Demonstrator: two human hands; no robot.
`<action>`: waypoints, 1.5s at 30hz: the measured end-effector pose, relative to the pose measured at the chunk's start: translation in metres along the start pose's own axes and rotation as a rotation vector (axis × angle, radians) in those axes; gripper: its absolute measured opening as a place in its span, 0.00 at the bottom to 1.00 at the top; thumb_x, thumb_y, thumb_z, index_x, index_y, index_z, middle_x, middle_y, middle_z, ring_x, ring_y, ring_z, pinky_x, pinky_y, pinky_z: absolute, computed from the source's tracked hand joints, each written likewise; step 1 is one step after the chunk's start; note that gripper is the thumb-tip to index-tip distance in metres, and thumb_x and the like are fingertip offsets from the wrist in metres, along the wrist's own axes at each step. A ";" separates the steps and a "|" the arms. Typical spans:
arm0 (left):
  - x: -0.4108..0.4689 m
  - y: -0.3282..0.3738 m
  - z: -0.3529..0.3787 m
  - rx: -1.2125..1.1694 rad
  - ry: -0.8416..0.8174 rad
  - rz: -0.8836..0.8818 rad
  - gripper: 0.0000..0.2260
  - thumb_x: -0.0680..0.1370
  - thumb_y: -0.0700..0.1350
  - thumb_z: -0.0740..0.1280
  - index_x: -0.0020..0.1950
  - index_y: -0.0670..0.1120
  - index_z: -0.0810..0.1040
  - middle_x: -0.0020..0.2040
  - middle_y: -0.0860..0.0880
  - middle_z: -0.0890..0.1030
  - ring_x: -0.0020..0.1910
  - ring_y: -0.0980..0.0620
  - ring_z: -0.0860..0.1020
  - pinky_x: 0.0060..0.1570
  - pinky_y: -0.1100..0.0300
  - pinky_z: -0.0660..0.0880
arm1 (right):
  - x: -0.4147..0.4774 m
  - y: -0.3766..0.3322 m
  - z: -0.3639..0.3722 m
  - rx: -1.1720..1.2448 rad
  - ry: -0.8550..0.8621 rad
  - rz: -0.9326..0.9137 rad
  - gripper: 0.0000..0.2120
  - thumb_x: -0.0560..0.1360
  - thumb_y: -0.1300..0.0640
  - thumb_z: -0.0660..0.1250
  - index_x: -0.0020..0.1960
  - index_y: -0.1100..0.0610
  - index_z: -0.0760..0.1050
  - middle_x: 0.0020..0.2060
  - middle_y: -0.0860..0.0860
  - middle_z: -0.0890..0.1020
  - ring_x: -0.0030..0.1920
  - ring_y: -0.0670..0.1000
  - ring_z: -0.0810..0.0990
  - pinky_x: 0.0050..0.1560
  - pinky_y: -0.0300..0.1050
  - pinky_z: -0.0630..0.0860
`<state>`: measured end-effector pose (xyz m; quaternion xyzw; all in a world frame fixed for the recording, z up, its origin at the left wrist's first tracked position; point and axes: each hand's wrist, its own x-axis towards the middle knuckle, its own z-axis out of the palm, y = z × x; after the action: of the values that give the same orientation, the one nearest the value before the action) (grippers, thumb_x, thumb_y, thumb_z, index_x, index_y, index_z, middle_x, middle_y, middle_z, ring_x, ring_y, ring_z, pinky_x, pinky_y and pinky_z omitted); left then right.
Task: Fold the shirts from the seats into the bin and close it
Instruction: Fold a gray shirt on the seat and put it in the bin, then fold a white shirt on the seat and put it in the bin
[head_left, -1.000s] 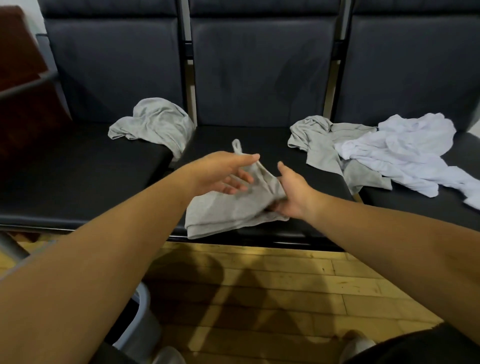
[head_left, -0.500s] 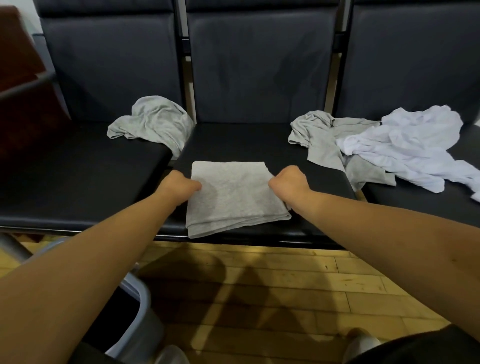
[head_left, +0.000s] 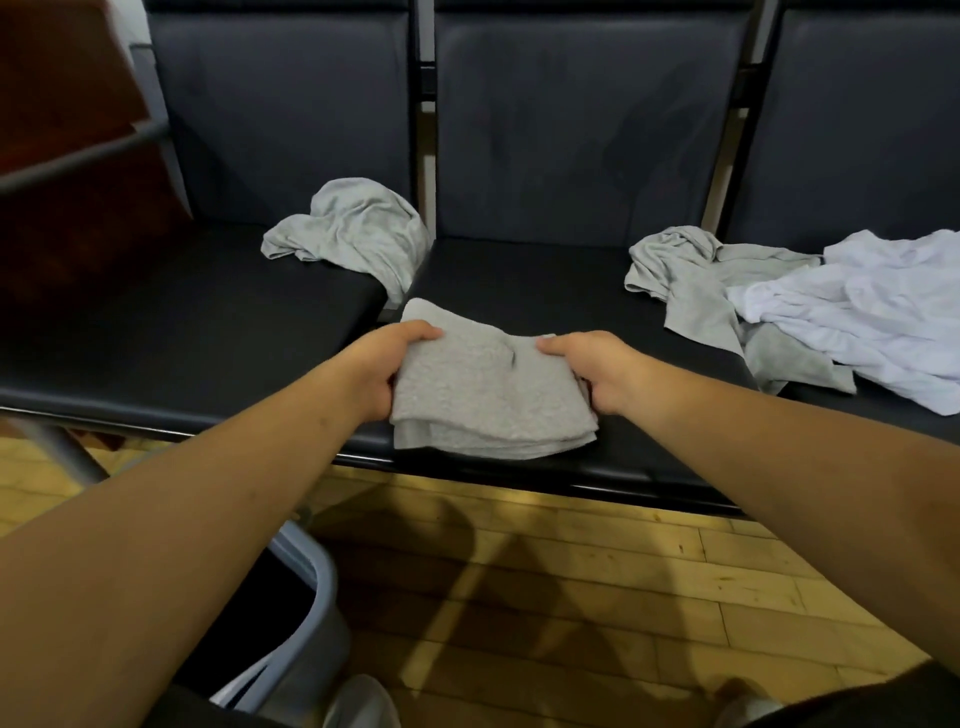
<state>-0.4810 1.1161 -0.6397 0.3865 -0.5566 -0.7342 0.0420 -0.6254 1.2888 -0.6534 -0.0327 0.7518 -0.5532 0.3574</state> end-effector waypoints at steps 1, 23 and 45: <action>-0.006 0.002 -0.007 -0.051 -0.007 0.022 0.12 0.77 0.45 0.70 0.59 0.42 0.80 0.47 0.42 0.86 0.46 0.44 0.84 0.43 0.52 0.81 | -0.003 -0.004 0.005 0.056 -0.037 -0.028 0.07 0.78 0.54 0.69 0.51 0.58 0.78 0.52 0.56 0.84 0.52 0.56 0.83 0.57 0.56 0.79; -0.156 -0.134 -0.367 -0.559 0.455 0.109 0.18 0.75 0.43 0.64 0.64 0.43 0.76 0.48 0.42 0.86 0.44 0.43 0.86 0.43 0.48 0.82 | -0.066 0.033 0.415 -0.282 -0.558 -0.458 0.14 0.78 0.52 0.66 0.52 0.65 0.76 0.46 0.60 0.83 0.45 0.55 0.81 0.47 0.53 0.80; -0.185 -0.342 -0.446 0.234 1.024 -0.360 0.15 0.82 0.46 0.64 0.64 0.38 0.73 0.58 0.37 0.78 0.50 0.40 0.76 0.45 0.48 0.70 | -0.074 0.228 0.532 -0.832 -0.676 -0.259 0.20 0.78 0.55 0.64 0.29 0.54 0.62 0.25 0.52 0.66 0.29 0.54 0.68 0.36 0.45 0.69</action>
<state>0.0480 0.9858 -0.8706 0.7851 -0.4680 -0.3815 0.1379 -0.1867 0.9800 -0.8814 -0.4393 0.7403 -0.2075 0.4647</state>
